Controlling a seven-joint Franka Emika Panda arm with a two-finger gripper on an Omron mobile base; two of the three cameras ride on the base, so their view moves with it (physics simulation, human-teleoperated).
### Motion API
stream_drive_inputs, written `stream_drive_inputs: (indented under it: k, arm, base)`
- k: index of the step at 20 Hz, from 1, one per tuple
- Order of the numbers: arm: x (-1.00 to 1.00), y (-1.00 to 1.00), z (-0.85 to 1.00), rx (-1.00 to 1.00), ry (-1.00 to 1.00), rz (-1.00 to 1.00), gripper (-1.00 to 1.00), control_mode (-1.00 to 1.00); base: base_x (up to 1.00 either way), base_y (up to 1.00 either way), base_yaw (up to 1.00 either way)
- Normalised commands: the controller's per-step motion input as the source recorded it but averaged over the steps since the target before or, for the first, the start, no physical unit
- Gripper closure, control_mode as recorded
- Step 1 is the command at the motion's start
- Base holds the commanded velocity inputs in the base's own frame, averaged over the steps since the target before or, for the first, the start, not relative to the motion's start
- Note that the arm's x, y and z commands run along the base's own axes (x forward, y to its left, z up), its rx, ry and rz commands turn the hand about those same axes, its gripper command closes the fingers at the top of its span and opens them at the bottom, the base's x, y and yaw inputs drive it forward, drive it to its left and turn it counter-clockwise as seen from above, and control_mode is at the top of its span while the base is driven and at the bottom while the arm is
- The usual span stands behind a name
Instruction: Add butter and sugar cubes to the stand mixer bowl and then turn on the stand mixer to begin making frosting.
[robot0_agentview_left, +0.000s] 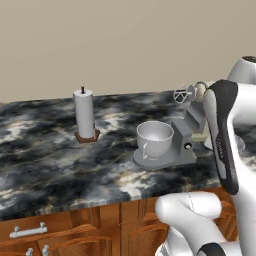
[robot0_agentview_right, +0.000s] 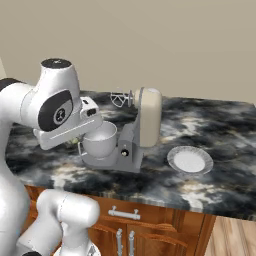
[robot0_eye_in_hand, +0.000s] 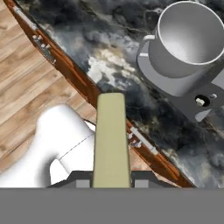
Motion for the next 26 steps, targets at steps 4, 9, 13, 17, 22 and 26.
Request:
stream_drive_inputs:
  k: [4, 9, 13, 17, 22, 26]
  arm:
    - [0.52, 0.58, 0.11, -0.14, 0.20, -0.14, 1.00, -1.00]
    - [0.54, 0.42, 0.02, -0.12, 0.23, -0.15, 1.00, -1.00]
    - [0.51, 0.11, 0.00, -0.08, 0.17, -0.12, 1.00, -1.00]
    - [0.49, 0.00, -0.09, -0.06, 0.14, -0.10, 1.00, -1.00]
    - [0.41, 0.00, -0.24, -0.06, 0.12, -0.10, 1.00, -1.00]
    - [0.17, 0.00, -0.47, -0.03, 0.11, -0.09, 1.00, -1.00]
  base:
    - [0.00, 0.00, 0.00]
    - [0.00, 0.00, 0.00]
    - [0.00, 0.00, 0.00]
    - [0.00, 0.00, 0.00]
    - [0.00, 0.00, 0.00]
    - [0.00, 0.00, 0.00]
